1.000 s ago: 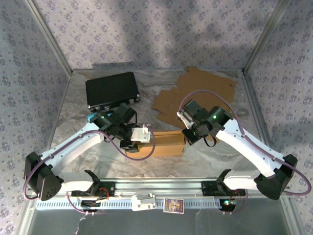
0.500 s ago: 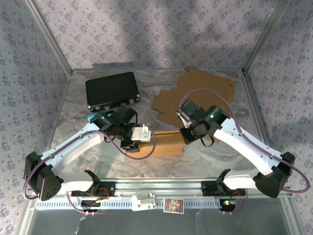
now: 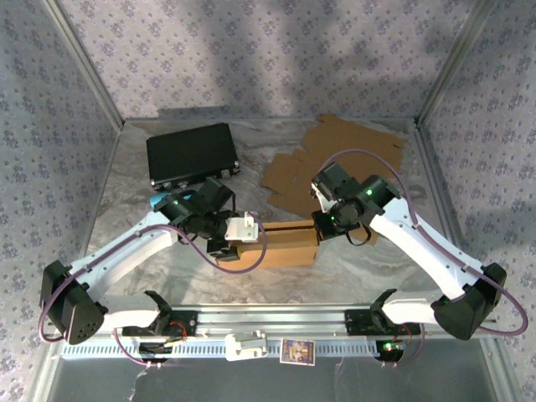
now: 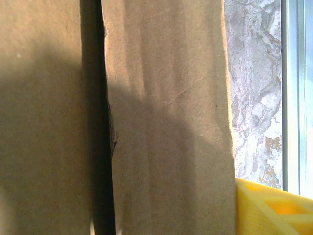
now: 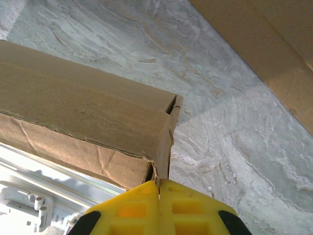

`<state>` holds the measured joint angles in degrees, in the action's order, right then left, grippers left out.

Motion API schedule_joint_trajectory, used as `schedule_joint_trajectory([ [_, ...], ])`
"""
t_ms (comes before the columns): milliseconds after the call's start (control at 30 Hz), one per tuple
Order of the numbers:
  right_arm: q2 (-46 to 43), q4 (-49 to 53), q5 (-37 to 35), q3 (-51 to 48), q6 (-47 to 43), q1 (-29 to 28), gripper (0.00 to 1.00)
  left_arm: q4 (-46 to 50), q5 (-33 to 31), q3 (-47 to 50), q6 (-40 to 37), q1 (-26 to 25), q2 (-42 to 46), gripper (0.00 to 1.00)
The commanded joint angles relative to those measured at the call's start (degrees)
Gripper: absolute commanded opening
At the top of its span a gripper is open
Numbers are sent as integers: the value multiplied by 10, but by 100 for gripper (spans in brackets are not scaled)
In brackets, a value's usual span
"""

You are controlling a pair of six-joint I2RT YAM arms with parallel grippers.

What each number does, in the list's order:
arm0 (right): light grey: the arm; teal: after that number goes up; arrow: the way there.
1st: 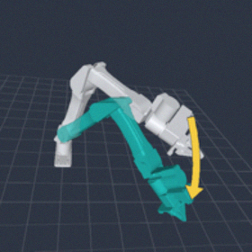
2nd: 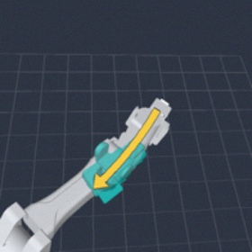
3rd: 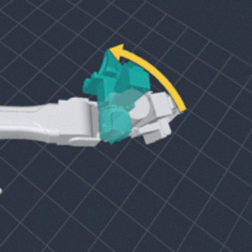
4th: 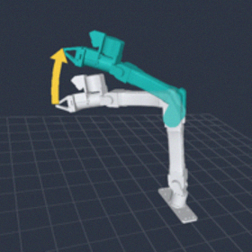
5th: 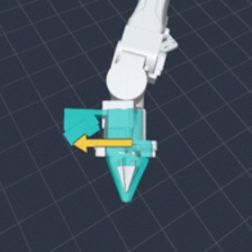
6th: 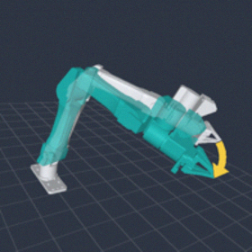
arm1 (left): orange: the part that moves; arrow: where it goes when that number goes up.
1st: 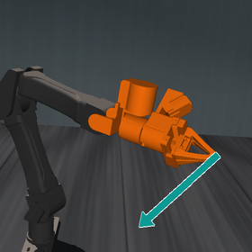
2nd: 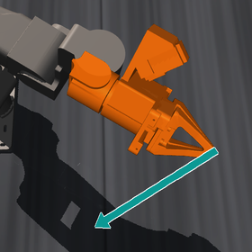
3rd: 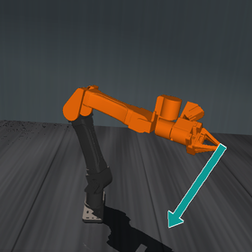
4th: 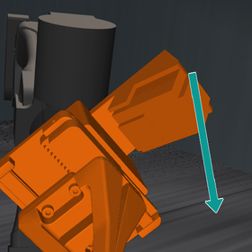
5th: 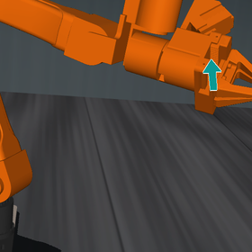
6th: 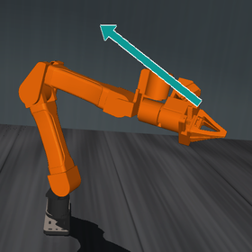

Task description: Fold the paper box

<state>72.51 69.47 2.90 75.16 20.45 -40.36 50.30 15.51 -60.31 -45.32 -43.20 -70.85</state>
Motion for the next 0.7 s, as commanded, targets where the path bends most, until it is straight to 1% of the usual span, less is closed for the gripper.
schedule_joint_trajectory([
  [0,-1,0,12,17,21,3,0,-5,3,6,7,-4,13,68],
  [133,1,-1,16,19,33,3,0,-9,2,7,9,-4,12,66],
  [200,0,-2,16,16,35,3,0,-11,3,9,8,-4,13,63],
  [300,-7,2,10,8,31,5,1,-8,6,11,4,-5,14,55],
  [333,-12,-1,7,4,25,11,5,-8,7,11,4,-5,14,54],
  [467,-26,-12,11,2,-12,35,18,-7,9,14,-1,-5,16,53],
  [600,-32,-25,25,-4,-59,43,28,-8,7,13,-4,-6,15,54],
  [667,-36,-36,37,-13,-75,46,30,-9,7,13,-5,-5,15,54],
])
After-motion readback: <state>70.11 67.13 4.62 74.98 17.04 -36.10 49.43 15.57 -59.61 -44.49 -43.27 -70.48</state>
